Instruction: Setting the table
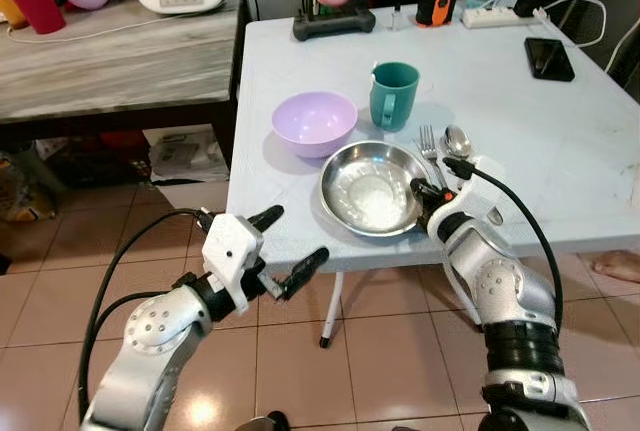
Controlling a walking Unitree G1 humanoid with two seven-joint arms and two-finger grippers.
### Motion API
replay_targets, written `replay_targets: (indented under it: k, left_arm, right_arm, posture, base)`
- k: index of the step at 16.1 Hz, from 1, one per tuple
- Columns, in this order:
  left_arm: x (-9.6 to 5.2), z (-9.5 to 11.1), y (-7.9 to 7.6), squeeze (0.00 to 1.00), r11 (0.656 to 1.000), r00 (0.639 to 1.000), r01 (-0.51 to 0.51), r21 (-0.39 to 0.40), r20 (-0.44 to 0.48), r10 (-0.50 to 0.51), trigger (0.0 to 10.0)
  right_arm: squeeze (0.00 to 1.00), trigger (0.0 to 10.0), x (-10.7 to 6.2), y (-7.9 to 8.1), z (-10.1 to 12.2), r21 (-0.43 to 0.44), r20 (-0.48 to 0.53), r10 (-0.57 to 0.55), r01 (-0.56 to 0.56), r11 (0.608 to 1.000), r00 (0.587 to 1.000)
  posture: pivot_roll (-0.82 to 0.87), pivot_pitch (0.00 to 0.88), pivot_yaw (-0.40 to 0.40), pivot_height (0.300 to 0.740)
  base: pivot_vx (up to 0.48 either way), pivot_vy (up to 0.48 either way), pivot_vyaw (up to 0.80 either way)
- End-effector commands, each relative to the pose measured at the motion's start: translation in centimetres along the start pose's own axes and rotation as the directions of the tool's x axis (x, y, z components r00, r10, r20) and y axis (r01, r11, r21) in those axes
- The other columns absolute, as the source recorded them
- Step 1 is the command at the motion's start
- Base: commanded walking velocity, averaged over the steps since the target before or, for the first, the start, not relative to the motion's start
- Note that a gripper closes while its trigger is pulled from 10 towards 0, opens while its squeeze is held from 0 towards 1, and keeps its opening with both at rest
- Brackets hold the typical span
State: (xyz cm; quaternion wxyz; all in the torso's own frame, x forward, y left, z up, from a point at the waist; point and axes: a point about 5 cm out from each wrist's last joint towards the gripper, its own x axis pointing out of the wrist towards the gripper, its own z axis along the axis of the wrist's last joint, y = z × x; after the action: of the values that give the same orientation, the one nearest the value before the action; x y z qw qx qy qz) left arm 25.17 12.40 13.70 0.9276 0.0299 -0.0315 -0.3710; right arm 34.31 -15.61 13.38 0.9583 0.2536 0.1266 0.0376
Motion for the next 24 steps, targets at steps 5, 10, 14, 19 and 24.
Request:
replay_targets:
  k: [5, 10, 14, 19, 24]
  left_arm:
    - [-0.7, -1.5, 4.1, 0.00, 0.943, 0.944, -0.329, -0.055, -0.010, 0.329, 10.0]
    - [-1.2, -2.9, 6.3, 0.00, 0.851, 0.865, -0.499, -0.161, -0.039, 0.500, 10.0]
    - [0.0, -2.9, 5.8, 0.00, 0.856, 0.873, -0.481, -0.192, -0.013, 0.487, 10.0]
    - [0.4, -3.0, 5.5, 0.00, 0.852, 0.873, -0.478, -0.214, -0.005, 0.488, 10.0]
    - [0.5, -2.8, 5.7, 0.00, 0.851, 0.871, -0.480, -0.215, 0.001, 0.491, 10.0]
  right_arm:
    - [0.00, 10.0, -3.0, 0.1, 0.3, -0.221, 0.166, -0.020, 0.057, 0.974, 0.986]
    - [0.00, 10.0, -4.6, 0.3, 1.4, -0.318, 0.298, -0.013, 0.112, 0.941, 0.955]
    - [0.00, 10.0, -5.2, 1.0, 1.3, -0.343, 0.322, 0.018, 0.099, 0.934, 0.947]
    - [0.00, 10.0, -5.6, 1.2, 1.5, -0.353, 0.342, 0.029, 0.099, 0.930, 0.939]
    - [0.00, 10.0, -6.6, 0.6, 2.0, -0.407, 0.389, 0.037, 0.135, 0.903, 0.920]
  posture:
    - [-0.18, 0.053, 0.054, 0.740]
    - [-0.20, 0.032, 0.063, 0.740]
    - [-0.21, 0.031, 0.063, 0.740]
    - [-0.21, 0.033, 0.063, 0.740]
    - [-0.21, 0.039, 0.064, 0.740]
  base:
    - [0.000, 0.000, 0.00]
    - [0.000, 0.000, -0.31]
    - [0.000, 0.000, -0.70]
    - [0.000, 0.289, 0.00]
    - [0.000, 0.427, 0.00]
